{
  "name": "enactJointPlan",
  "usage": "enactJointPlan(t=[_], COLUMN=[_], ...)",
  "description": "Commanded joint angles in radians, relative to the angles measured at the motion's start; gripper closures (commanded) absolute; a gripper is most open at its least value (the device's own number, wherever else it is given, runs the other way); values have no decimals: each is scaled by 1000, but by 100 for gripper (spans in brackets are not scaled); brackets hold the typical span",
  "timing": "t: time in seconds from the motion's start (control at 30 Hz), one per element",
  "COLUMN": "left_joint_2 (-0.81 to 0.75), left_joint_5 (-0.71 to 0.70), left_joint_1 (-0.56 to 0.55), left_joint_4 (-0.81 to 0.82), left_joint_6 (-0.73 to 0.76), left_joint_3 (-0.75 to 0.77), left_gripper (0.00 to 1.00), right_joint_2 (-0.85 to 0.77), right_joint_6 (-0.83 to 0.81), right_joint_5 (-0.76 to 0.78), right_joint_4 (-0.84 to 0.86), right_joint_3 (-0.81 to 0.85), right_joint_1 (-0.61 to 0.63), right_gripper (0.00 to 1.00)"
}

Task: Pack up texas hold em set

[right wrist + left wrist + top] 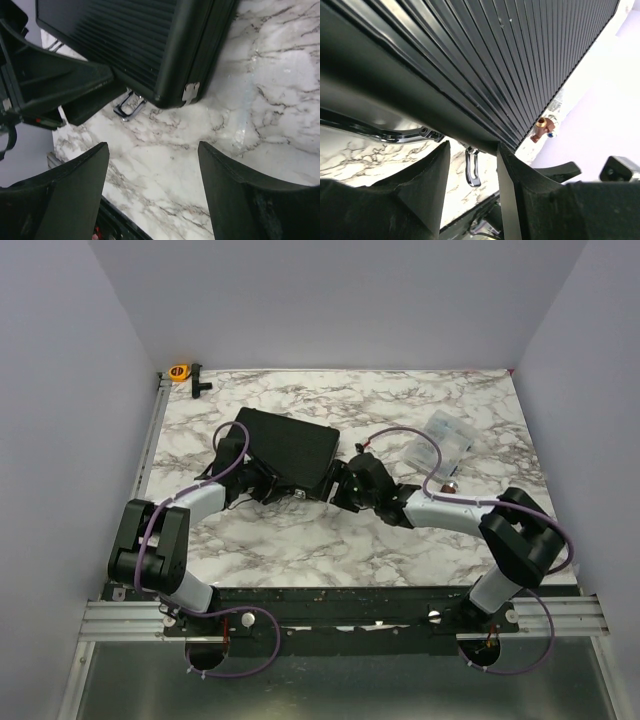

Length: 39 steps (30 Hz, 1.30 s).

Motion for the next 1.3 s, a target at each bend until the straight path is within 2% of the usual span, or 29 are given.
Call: enactJointPlan(t=[0.0,0.13,0.33,0.7,0.83,0.97,1.13,1.27], left_joint_2=[-4,18,44,35,-74,-230,-282,-188], left_joint_5=[-150,-155,-135,-115,-81,-66,-7,80], left_joint_1=[-4,-2,-1,11,12,21,44,63], left_joint_4=[-273,-300,-284,-283,-243,-233,-252,-230], left_joint_6=[149,184,188,204,256,308,352,334], left_joint_3=[3,29,31,40,-5,-35,62,168], left_gripper=[59,58,58,58,52,38,36,39], right_joint_2=[76,135,231,294,315,326,337,341], right_joint_6=[28,32,16,-18,-23,-31,-54,-59], right_joint_5=[75,108,212,449,466,476,506,502], right_joint_4=[8,-21,-118,-229,-252,-250,-245,-233], right_joint_3=[73,140,248,260,261,247,235,216], right_joint_1=[7,19,54,165,166,166,166,165], right_gripper=[26,27,35,39,39,38,38,38])
